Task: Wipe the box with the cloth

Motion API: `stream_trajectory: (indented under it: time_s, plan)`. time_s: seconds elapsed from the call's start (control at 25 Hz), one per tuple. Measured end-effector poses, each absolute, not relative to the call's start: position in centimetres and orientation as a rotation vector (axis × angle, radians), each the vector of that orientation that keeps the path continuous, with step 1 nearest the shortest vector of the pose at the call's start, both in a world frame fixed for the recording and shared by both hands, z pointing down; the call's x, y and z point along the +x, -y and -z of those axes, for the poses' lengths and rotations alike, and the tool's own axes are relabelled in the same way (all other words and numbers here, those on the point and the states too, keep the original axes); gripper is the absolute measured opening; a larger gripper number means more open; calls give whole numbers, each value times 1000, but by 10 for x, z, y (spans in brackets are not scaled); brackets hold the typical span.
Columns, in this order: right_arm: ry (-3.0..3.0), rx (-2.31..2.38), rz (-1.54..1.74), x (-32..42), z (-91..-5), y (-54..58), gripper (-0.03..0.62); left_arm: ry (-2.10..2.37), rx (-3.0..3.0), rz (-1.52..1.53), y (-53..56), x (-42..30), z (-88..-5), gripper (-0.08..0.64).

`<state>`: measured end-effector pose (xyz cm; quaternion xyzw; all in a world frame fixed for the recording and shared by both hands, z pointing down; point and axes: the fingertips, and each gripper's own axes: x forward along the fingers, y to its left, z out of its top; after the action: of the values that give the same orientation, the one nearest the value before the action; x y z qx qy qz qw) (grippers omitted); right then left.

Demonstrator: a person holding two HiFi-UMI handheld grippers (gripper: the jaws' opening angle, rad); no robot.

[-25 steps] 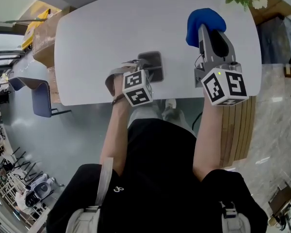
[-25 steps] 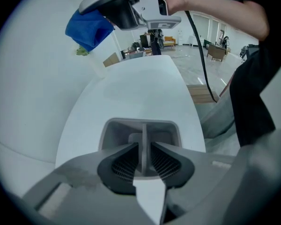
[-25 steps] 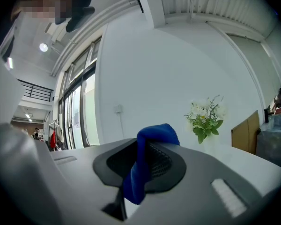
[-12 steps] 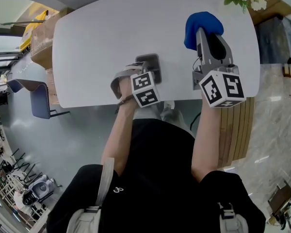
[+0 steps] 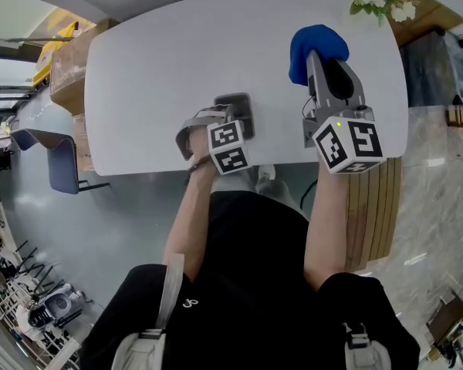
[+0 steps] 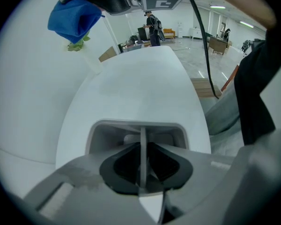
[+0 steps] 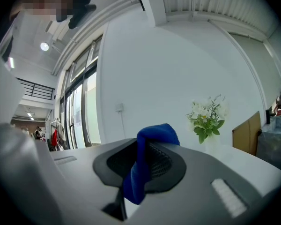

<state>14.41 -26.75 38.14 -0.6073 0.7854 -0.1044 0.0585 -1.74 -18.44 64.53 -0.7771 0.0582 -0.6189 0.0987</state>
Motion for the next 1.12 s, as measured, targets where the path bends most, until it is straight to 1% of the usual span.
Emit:
stream_trajectory:
  time_s: [0.16,0.36,0.56,0.8,1.12]
  plan:
    - [-2404,-1820,293,140,-376,266,49,-222,-2413,1745,184,-16,-632,49]
    - [-2439,-1781,261,133,-368,265,49,-389,-2685,1499,193,-8,-591,48]
    - [-2485,-1714,215,123,-356,260,49,-595,-2884,1226,208,-15,-548,48]
    - [-2562,-1601,128,108,-337,252,49,-730,-2962,918,218,-21,-489,48]
    - [-2717,-1368,-45,77,-309,232,49,-849,-3033,626,221,-34,-435,48]
